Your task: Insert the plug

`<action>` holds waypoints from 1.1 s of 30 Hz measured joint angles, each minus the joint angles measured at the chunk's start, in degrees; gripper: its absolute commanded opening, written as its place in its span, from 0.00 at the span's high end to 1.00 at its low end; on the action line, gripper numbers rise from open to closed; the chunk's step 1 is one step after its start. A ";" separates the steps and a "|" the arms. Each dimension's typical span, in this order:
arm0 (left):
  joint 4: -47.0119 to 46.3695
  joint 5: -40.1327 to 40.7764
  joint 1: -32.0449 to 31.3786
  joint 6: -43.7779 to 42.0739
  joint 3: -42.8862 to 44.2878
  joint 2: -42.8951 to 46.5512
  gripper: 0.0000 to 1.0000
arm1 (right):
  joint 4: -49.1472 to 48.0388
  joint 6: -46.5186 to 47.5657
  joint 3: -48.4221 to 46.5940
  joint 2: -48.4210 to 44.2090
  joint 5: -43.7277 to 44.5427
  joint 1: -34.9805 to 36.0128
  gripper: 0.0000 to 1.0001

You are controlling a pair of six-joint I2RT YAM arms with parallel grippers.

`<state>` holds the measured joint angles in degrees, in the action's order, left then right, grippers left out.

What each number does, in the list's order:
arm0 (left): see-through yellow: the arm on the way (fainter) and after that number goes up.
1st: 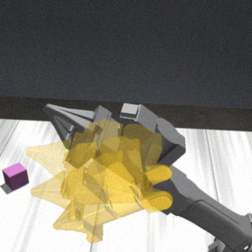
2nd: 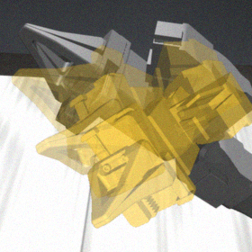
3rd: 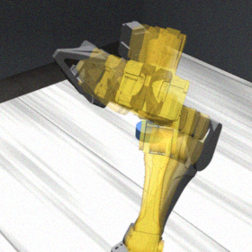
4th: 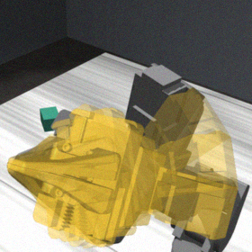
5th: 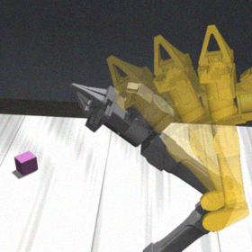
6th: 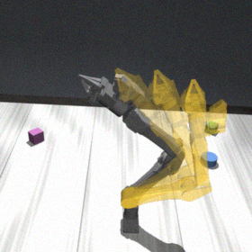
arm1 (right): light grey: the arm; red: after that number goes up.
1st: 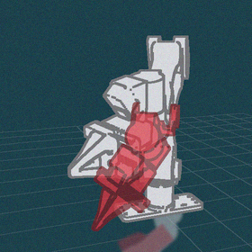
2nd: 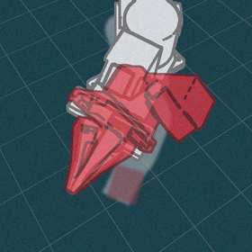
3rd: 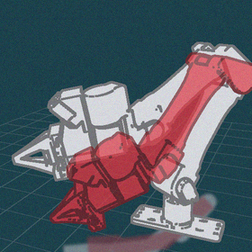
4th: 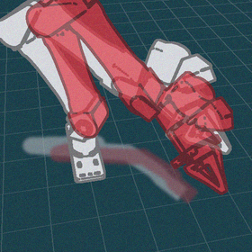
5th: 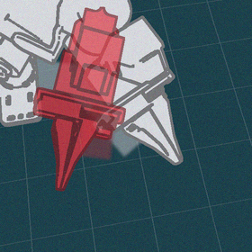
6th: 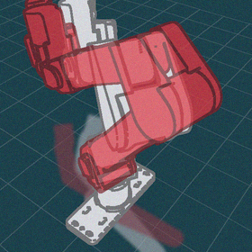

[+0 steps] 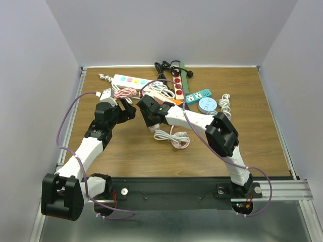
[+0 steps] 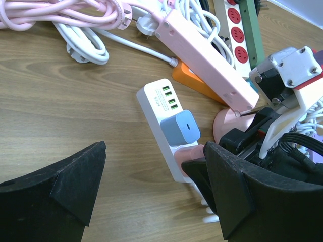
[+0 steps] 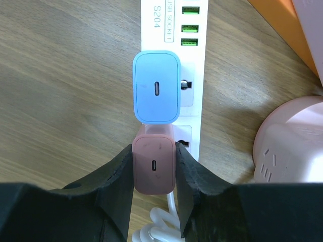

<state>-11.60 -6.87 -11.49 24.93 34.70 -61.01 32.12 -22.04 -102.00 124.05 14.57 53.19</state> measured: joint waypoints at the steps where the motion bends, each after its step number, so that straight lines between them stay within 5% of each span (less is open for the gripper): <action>1: 0.00 0.00 0.00 0.00 0.00 0.00 0.10 | 0.26 0.00 -0.22 0.04 -0.02 0.00 0.69; 5: 0.00 0.00 0.00 0.00 0.00 0.00 0.10 | 1.49 -0.02 -1.05 0.17 -0.44 0.00 0.41; 18: 0.02 -0.20 0.00 -0.02 0.00 0.00 0.10 | 7.80 0.44 -2.23 0.57 -0.85 -0.02 0.22; 22: 0.07 -0.15 0.00 0.00 0.00 0.00 0.10 | 8.63 0.94 -2.23 -2.80 -0.63 -0.02 0.01; 28: 0.87 -0.02 0.00 -0.02 0.00 0.15 0.10 | 7.04 1.73 -1.18 -11.04 1.97 -1.38 0.00; 33: 2.05 0.26 0.00 -0.02 0.13 1.49 0.10 | -1.42 1.03 11.74 -20.13 1.49 -9.44 0.00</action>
<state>-9.54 -6.61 -11.49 24.91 34.83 -59.53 30.70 -21.02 -90.26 103.92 16.05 43.75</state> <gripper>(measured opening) 0.902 0.995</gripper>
